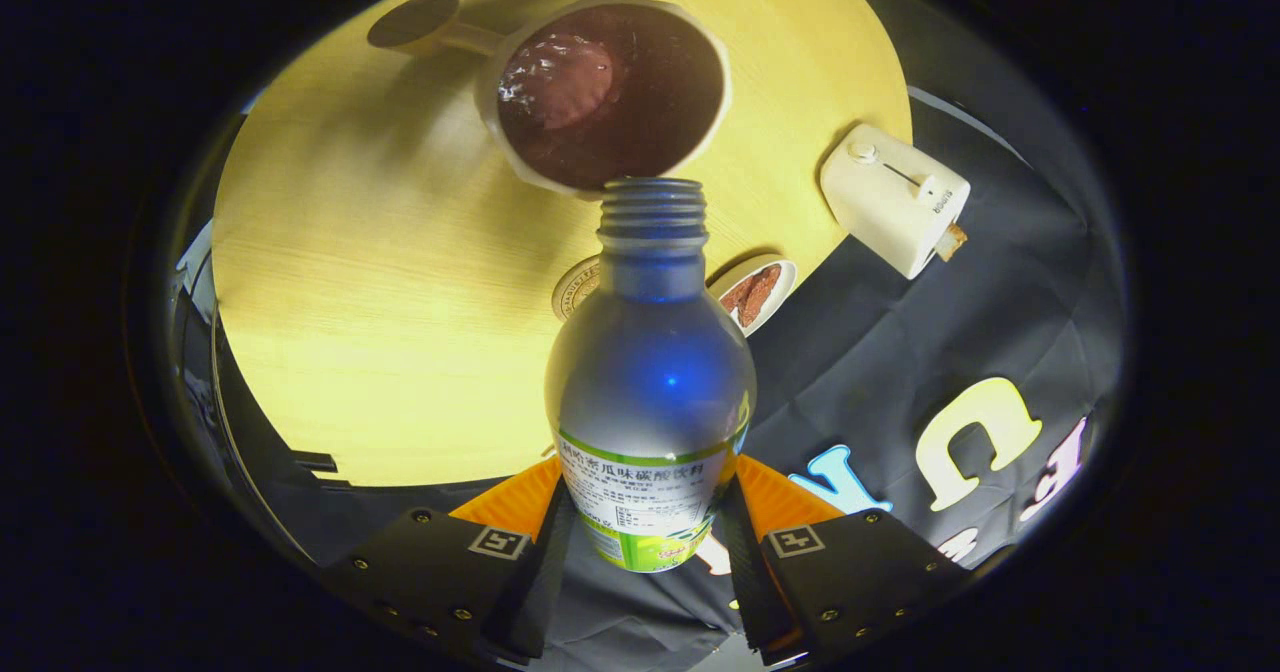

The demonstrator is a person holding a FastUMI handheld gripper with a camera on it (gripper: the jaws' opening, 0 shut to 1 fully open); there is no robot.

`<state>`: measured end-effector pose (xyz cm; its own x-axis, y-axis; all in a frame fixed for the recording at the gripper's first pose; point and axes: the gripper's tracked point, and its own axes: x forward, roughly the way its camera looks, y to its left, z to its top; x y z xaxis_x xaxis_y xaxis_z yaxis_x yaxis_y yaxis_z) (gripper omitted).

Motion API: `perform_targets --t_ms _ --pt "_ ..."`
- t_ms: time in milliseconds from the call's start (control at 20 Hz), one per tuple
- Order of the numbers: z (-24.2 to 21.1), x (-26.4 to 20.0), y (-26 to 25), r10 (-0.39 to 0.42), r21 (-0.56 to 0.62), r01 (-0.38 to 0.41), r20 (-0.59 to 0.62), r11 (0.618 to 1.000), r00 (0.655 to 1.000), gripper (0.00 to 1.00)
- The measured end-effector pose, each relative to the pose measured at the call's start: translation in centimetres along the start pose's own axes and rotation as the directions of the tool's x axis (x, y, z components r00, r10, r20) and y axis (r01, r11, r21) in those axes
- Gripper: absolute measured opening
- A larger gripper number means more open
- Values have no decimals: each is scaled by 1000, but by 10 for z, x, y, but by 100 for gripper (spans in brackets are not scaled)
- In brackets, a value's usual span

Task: Take the bottle from table, then pour the juice into the cup, finally place the bottle on the coaster

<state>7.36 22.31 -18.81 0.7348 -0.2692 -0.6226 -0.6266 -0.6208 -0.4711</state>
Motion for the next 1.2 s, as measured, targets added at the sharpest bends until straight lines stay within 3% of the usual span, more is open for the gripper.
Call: perform_targets --t_ms 350,650,950,1200 --pt "6 5 21 26 151 -39 88 988 996 71" --pt "25 7 42 45 309 -112 216 945 975 72" --pt "38 14 57 49 453 -197 319 869 947 72" --pt "42 17 66 41 578 -296 412 760 910 72"
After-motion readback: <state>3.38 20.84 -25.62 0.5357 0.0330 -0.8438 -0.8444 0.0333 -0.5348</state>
